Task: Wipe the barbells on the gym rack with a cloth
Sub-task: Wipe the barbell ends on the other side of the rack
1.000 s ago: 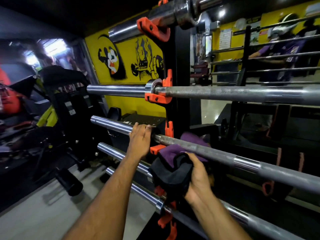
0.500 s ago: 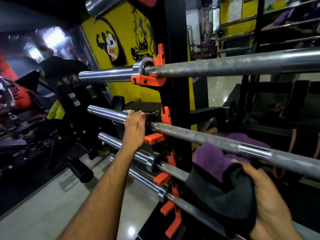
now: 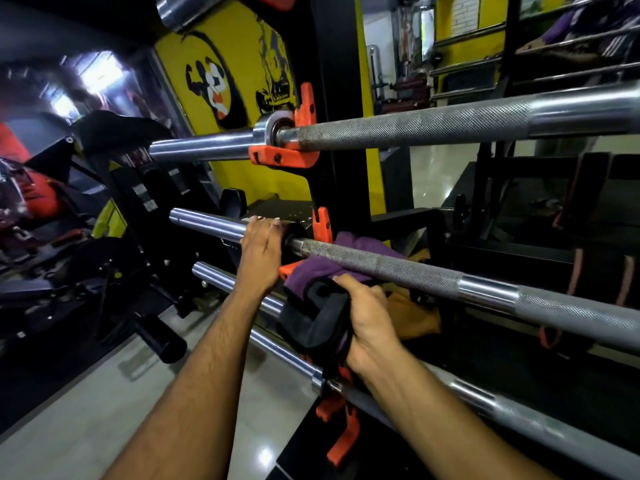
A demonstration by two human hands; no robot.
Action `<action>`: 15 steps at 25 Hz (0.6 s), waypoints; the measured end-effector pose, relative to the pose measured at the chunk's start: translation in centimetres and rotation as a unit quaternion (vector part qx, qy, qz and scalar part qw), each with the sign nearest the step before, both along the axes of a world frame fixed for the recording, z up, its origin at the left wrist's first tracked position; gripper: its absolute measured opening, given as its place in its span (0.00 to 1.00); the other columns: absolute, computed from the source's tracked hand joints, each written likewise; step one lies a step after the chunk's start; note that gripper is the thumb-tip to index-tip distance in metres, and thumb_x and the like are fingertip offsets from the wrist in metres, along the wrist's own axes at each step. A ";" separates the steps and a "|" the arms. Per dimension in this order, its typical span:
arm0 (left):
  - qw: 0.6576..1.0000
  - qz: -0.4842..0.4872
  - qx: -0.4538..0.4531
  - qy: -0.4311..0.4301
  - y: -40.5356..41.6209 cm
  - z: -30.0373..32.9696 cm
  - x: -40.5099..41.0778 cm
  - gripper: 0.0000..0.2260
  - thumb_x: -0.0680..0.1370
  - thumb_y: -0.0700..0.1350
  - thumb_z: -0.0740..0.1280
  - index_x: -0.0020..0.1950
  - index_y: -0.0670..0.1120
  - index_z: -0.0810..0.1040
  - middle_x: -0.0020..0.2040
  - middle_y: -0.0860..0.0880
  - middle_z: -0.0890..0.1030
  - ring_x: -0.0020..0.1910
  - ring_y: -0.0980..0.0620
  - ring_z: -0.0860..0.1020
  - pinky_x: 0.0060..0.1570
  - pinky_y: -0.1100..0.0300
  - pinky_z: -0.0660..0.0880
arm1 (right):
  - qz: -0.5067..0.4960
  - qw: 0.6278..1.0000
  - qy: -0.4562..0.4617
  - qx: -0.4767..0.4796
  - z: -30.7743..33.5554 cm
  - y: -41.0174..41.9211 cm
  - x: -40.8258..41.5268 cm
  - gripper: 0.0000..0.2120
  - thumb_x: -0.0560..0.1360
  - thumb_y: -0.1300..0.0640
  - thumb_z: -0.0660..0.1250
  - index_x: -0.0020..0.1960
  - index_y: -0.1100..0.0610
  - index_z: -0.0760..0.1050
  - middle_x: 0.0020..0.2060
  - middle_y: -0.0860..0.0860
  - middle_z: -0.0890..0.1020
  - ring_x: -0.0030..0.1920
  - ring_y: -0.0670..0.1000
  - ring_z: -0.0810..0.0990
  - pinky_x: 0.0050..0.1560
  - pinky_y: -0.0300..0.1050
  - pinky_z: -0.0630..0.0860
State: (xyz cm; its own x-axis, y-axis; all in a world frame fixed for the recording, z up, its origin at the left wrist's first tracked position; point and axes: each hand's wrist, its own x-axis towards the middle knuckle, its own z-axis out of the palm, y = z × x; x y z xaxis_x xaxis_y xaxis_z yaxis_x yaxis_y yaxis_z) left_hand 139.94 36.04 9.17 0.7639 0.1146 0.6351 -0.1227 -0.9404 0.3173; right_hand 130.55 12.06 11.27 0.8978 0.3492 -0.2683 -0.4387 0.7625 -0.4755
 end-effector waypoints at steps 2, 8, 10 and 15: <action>1.000 0.005 -0.008 0.005 -0.3 0.1 0.0 0.22 0.85 0.51 0.47 0.52 0.43 0.79 0.49 0.48 0.80 0.56 0.49 0.75 0.73 0.46 0.59 | -0.002 1.000 0.000 -0.004 -0.2 -0.8 -0.2 0.15 0.76 0.68 0.66 0.61 0.70 0.74 0.43 0.62 0.82 0.36 0.55 0.84 0.35 0.46 0.82; 0.998 0.003 0.059 -0.005 0.6 0.0 0.7 0.14 0.86 0.43 0.55 0.52 0.48 0.80 0.47 0.52 0.81 0.51 0.53 0.76 0.70 0.46 0.63 | -0.114 0.993 -0.001 -0.032 0.2 -9.8 -5.1 0.08 0.76 0.65 0.65 0.53 0.57 0.77 0.35 0.52 0.82 0.33 0.48 0.82 0.34 0.41 0.81; 0.993 0.036 0.113 0.025 1.5 -0.1 1.7 0.12 0.85 0.43 0.59 0.51 0.54 0.80 0.45 0.57 0.80 0.49 0.57 0.77 0.68 0.47 0.64 | -0.158 0.985 0.002 -0.063 0.5 -11.5 -7.0 0.06 0.76 0.65 0.65 0.47 0.56 0.77 0.31 0.49 0.81 0.31 0.46 0.81 0.32 0.39 0.80; 0.997 0.013 0.070 0.024 1.5 0.0 1.7 0.16 0.87 0.43 0.54 0.54 0.53 0.81 0.48 0.56 0.82 0.51 0.56 0.78 0.69 0.44 0.64 | -0.187 0.978 -0.008 -0.094 -0.5 -10.6 -7.0 0.04 0.76 0.64 0.67 0.48 0.57 0.75 0.35 0.51 0.82 0.38 0.50 0.82 0.46 0.48 0.79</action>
State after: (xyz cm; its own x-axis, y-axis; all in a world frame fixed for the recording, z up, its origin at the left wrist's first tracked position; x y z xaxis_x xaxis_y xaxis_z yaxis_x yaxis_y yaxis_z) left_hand 141.68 37.58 9.17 0.7911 0.0480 0.6098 -0.0852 -0.9785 0.1876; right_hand 123.53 1.49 10.80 0.9577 -0.0578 -0.2819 -0.1384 0.7664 -0.6273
